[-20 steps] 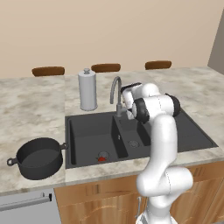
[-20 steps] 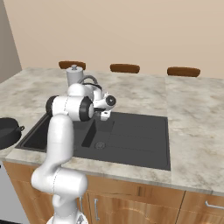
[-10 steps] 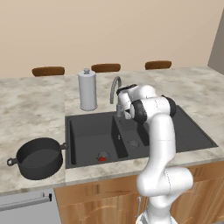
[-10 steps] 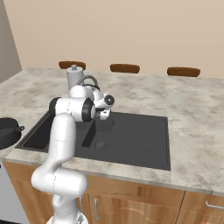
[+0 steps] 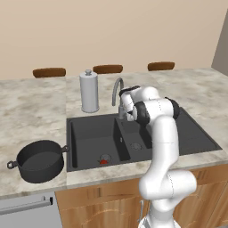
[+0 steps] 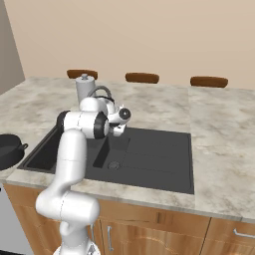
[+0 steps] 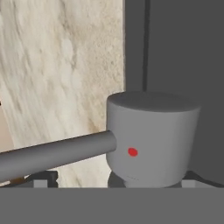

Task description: Dump the bell pepper from the pot into the sink. Then turn on the water and wash the bell pepper. Then turn off the water and put the bell pepper back in the pot.

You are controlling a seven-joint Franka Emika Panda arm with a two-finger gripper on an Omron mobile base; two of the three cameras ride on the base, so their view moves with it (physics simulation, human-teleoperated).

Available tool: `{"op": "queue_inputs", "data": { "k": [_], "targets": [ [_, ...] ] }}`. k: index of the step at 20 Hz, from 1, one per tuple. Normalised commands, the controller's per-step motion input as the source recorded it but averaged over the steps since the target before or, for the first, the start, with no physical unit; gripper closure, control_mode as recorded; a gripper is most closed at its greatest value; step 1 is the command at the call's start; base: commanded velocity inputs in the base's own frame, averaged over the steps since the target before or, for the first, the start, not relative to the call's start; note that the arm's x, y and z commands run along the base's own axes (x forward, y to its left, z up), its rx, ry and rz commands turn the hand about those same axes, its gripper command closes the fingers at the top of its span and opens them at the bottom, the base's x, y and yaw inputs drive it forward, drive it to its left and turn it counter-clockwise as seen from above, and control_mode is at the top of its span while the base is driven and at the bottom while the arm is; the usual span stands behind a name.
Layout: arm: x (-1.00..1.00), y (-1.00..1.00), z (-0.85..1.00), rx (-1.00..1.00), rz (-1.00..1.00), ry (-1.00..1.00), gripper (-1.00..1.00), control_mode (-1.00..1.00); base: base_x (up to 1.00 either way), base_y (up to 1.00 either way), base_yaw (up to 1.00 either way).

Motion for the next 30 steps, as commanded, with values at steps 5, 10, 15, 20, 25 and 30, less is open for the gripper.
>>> {"op": "queue_inputs", "data": {
  "k": [5, 10, 15, 20, 25, 30],
  "targets": [
    [0.0, -0.46, -0.19, 0.23, -0.23, 0.11, -1.0, -1.0, 0.0, 0.0, 0.0],
    [-0.05, -0.69, -0.18, 0.35, -0.29, 0.17, -1.0, -1.0, 0.0, 0.0, 0.0],
    [-0.1, -0.74, -0.14, 0.35, -0.24, 0.2, -1.0, -1.0, 0.0, 0.0, 0.0],
    [-0.46, -0.29, 0.31, 0.22, -0.06, -0.02, -1.0, -1.0, 0.0, 0.0, 0.0],
    [-1.0, -0.12, 0.89, 0.09, 0.21, -0.24, -1.0, -1.0, 0.0, 0.0, 0.0],
    [-1.0, -0.38, 0.48, 0.09, 0.1, -0.2, -1.0, -1.0, 0.0, 0.0, 0.0]
  ]
}}
